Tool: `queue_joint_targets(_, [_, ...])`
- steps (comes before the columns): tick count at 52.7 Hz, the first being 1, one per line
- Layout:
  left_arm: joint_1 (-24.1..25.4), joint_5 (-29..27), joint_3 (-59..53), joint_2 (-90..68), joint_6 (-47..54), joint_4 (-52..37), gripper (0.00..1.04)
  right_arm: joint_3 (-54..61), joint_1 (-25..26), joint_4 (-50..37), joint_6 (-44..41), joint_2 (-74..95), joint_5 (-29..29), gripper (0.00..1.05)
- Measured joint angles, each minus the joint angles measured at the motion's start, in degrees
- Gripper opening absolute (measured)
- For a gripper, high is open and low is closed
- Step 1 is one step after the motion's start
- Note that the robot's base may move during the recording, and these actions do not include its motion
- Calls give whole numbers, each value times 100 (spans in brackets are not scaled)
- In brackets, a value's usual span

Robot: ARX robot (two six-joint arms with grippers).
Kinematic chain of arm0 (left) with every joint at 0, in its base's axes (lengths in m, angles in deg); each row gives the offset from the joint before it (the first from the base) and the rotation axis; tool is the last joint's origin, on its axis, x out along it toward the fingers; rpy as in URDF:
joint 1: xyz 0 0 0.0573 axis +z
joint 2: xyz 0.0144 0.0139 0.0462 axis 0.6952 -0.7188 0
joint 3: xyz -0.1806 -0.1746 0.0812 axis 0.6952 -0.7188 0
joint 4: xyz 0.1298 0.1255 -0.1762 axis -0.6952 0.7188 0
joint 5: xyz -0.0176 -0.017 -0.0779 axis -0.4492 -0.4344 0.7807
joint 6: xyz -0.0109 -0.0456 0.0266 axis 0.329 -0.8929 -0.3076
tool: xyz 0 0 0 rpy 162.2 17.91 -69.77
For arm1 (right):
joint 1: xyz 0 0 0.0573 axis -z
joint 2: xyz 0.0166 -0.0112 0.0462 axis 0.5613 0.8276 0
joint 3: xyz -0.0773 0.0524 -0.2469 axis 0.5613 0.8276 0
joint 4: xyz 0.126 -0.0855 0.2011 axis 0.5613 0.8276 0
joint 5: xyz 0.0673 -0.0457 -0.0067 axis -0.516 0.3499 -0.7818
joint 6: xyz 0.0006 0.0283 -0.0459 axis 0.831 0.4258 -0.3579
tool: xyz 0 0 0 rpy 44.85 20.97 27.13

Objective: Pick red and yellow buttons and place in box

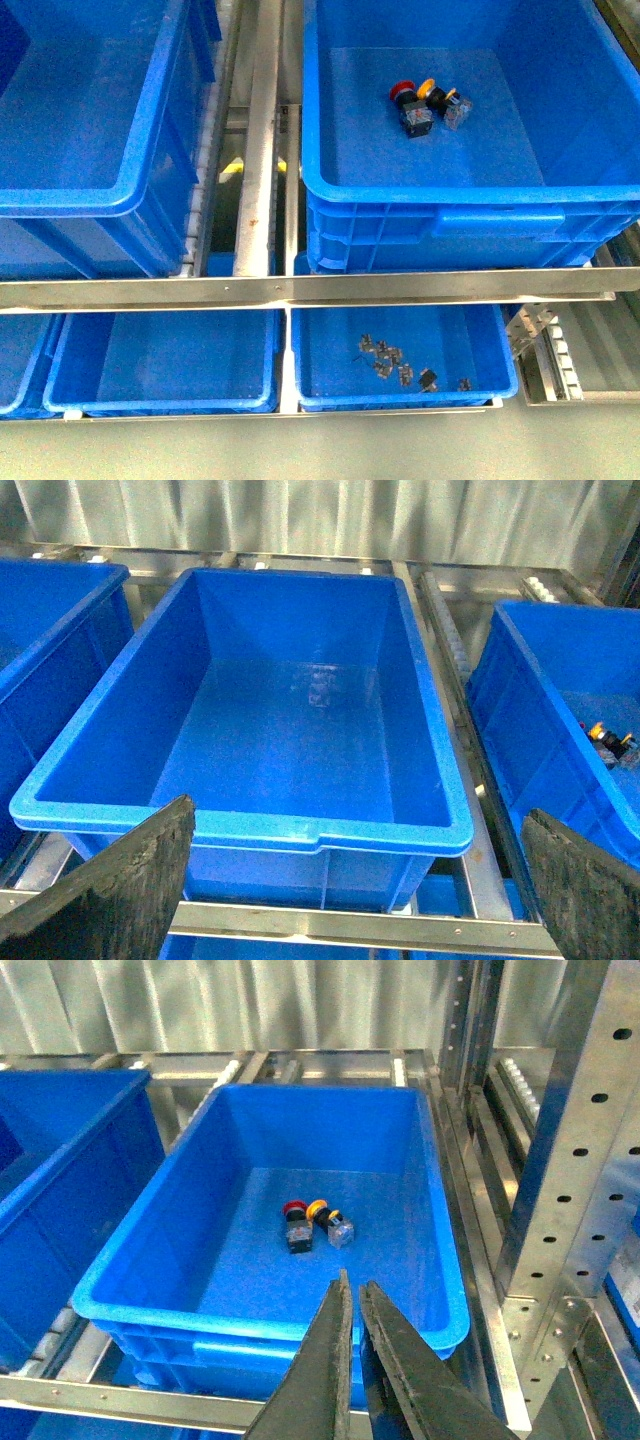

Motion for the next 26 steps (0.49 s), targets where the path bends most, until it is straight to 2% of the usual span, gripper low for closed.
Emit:
queue_joint_targets(4, [0,-2,0,0,0,0,97,0,0,605,0,-496,-4,4])
queue_joint_targets(20, [0,0,0,0,0,0,97,0,0,682,0,-723,-7,4])
queue_joint_targets(26, [0,0,0,0,0,0,97,0,0,682,-2,-723,-7,28])
